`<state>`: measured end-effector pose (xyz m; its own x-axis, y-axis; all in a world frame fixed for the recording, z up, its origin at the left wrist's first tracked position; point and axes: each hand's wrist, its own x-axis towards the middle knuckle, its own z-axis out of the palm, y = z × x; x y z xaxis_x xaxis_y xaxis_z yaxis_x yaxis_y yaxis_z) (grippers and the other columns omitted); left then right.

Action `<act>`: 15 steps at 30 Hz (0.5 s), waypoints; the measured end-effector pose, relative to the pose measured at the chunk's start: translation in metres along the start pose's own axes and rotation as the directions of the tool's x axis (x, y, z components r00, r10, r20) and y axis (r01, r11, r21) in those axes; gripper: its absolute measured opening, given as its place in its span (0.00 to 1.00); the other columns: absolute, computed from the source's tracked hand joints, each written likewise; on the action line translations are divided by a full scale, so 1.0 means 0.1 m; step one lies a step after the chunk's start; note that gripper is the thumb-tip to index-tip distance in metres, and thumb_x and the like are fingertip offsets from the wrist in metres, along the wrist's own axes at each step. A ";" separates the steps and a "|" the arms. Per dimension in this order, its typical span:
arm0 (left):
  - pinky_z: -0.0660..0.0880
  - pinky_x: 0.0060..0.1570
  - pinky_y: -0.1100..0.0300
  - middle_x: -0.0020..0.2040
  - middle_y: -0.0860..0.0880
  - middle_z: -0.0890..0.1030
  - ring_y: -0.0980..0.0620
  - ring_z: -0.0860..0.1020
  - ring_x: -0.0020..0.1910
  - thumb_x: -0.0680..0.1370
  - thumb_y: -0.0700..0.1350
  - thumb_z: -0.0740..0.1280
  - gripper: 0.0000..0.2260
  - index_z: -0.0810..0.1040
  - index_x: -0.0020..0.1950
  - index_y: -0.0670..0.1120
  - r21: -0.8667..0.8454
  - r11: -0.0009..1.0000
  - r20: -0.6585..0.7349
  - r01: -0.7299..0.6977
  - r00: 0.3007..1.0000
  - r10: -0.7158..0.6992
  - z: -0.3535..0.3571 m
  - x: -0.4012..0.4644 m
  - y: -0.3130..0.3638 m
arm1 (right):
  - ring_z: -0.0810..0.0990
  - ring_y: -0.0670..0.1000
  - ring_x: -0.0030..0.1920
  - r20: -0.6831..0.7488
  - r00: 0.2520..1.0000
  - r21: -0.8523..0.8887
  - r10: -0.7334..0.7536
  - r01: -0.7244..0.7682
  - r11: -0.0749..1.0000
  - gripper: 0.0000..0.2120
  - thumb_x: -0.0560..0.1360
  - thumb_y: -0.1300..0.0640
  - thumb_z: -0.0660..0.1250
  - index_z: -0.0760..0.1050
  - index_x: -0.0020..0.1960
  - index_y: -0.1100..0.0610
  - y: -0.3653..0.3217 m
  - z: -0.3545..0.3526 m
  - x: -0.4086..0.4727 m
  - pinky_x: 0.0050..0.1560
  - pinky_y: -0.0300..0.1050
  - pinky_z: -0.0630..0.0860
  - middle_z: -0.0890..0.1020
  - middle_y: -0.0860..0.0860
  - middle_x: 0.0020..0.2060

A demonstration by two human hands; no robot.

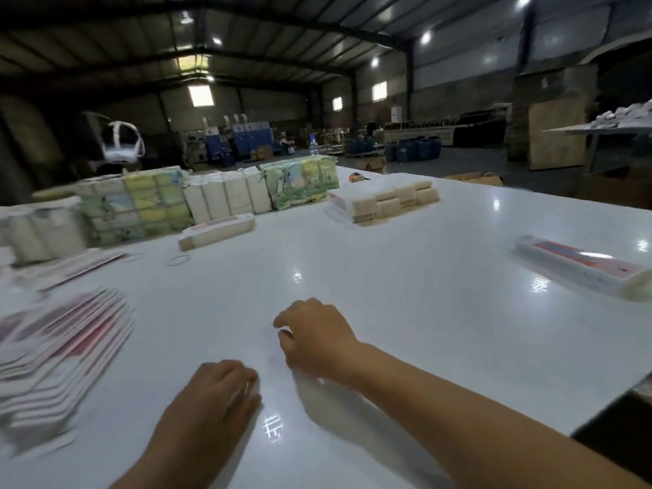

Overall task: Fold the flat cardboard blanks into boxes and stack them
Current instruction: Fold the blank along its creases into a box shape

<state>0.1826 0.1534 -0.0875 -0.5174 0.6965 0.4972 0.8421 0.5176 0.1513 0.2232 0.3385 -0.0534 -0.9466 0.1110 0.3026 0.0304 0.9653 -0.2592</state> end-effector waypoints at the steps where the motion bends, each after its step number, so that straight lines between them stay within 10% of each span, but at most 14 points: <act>1: 0.74 0.48 0.61 0.50 0.56 0.79 0.55 0.76 0.51 0.76 0.51 0.65 0.09 0.81 0.51 0.50 -0.019 0.998 0.018 0.059 0.998 -0.058 0.00 -0.01 0.01 | 0.72 0.58 0.60 0.032 0.999 -0.012 0.005 -0.004 1.000 0.15 0.79 0.56 0.56 0.76 0.61 0.55 -0.03 0.13 -0.03 0.60 0.52 0.69 0.76 0.55 0.60; 11: 0.71 0.56 0.58 0.58 0.56 0.77 0.55 0.74 0.55 0.77 0.54 0.63 0.11 0.77 0.57 0.54 -0.107 0.941 0.188 0.320 0.936 -0.297 -0.32 0.27 -0.39 | 0.70 0.47 0.60 -0.100 0.990 -0.043 -0.096 0.092 0.995 0.14 0.80 0.51 0.54 0.74 0.61 0.45 0.03 0.43 -0.05 0.59 0.41 0.66 0.74 0.41 0.61; 15: 0.70 0.59 0.53 0.63 0.48 0.75 0.47 0.73 0.60 0.78 0.51 0.61 0.14 0.75 0.61 0.49 0.178 0.805 0.099 0.566 0.803 -0.587 -0.89 0.52 -1.45 | 0.67 0.43 0.65 -0.091 0.992 -0.081 -0.085 0.078 0.994 0.15 0.80 0.48 0.53 0.70 0.65 0.41 0.01 0.44 -0.02 0.61 0.38 0.65 0.70 0.37 0.64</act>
<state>0.0471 0.0703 -0.0074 -0.9252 0.3048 0.2262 0.3577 0.8995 0.2509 0.2107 0.3288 -0.0940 -0.9125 0.0493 0.4061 -0.0176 0.9871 -0.1593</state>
